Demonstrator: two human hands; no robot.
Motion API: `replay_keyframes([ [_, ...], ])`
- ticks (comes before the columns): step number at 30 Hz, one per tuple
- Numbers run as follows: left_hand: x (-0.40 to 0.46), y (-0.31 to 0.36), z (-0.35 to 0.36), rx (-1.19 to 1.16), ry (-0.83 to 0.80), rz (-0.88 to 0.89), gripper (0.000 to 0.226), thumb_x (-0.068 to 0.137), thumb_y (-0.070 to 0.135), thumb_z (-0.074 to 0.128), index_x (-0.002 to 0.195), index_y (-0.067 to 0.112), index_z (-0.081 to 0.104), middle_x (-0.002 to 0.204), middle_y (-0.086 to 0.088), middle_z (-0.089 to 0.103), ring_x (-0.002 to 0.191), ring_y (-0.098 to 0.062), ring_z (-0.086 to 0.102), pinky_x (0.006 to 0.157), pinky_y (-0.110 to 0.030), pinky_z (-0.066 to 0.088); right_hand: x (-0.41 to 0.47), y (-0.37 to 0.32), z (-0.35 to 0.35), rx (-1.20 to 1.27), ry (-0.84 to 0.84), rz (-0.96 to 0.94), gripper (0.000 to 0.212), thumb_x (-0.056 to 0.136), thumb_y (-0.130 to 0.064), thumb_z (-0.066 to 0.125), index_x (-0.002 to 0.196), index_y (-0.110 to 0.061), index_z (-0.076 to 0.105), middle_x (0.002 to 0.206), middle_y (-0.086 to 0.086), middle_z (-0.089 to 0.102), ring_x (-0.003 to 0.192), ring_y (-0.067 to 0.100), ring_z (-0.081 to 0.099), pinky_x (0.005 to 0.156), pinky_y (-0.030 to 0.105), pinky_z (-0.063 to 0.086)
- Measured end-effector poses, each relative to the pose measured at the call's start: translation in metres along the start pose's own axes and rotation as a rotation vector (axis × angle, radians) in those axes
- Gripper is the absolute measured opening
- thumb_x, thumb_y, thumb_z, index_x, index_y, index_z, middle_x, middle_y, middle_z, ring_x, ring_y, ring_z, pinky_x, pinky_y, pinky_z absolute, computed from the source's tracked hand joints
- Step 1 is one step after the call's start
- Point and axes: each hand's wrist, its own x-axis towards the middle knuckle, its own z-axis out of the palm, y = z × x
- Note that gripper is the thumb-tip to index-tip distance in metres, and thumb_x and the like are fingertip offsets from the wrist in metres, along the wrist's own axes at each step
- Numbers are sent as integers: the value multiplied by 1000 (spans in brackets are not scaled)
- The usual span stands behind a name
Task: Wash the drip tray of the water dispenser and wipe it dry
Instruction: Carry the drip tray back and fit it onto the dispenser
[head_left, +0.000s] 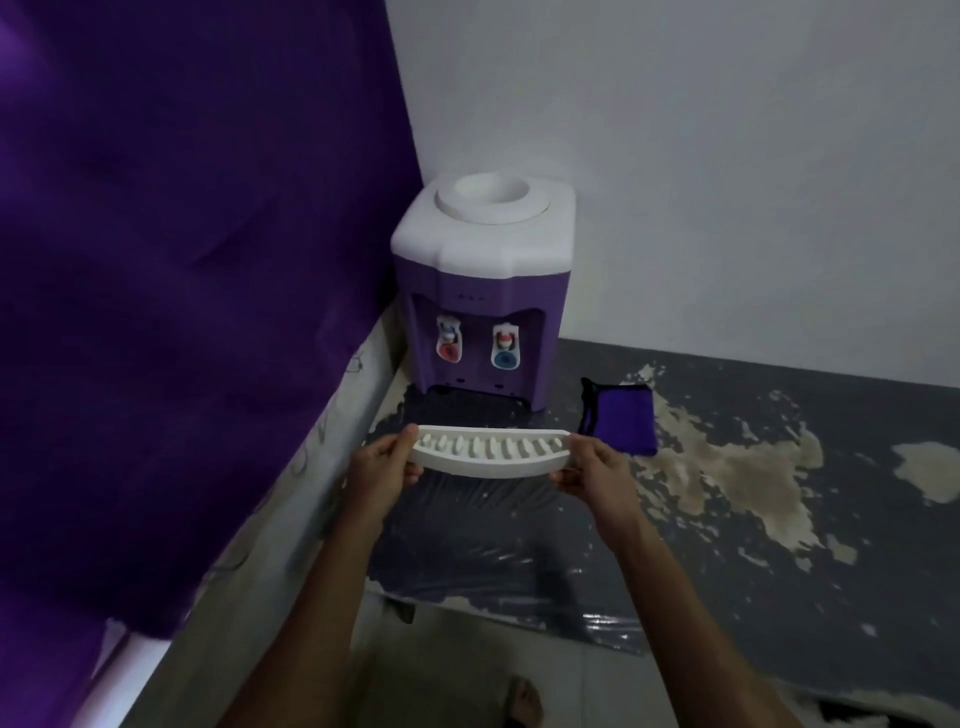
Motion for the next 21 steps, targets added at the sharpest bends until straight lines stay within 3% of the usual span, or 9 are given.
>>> replay_keyframes([
  [4, 43, 14, 28, -2, 36, -21, 20, 87, 46, 64, 76, 31, 70, 63, 0, 73, 58, -8, 68, 61, -28, 58, 55, -16, 8, -15, -18, 17, 23, 99, -19, 55, 107, -2, 69, 88, 15, 70, 59, 16, 64, 57, 27, 57],
  [10, 105, 23, 59, -111, 37, -134, 14, 91, 29, 65, 81, 20, 71, 78, -2, 72, 72, -12, 68, 61, -22, 55, 115, -17, 17, 14, -27, 94, 25, 101, -23, 52, 113, -5, 66, 102, 17, 73, 73, 20, 67, 64, 30, 57],
  [14, 139, 7, 70, -133, -14, -196, 18, 93, 26, 63, 96, 11, 71, 89, -6, 71, 81, -16, 68, 68, -24, 55, 145, 2, 23, 58, -7, 194, 28, 100, -15, 52, 118, 5, 62, 103, 21, 70, 79, 23, 66, 71, 33, 55],
  [18, 163, -9, 72, -143, -41, -240, 26, 94, 28, 62, 110, 8, 68, 99, -7, 70, 90, -19, 67, 74, -26, 55, 163, 17, 33, 93, 15, 248, 21, 99, -16, 55, 109, -1, 66, 108, 21, 72, 91, 30, 69, 87, 42, 55],
  [21, 182, -15, 70, -171, -79, -282, 28, 95, 25, 60, 116, 7, 65, 108, -9, 68, 100, -22, 66, 84, -30, 54, 172, 26, 46, 107, 52, 286, 19, 99, -15, 56, 108, -2, 65, 107, 22, 71, 89, 30, 66, 93, 45, 53],
])
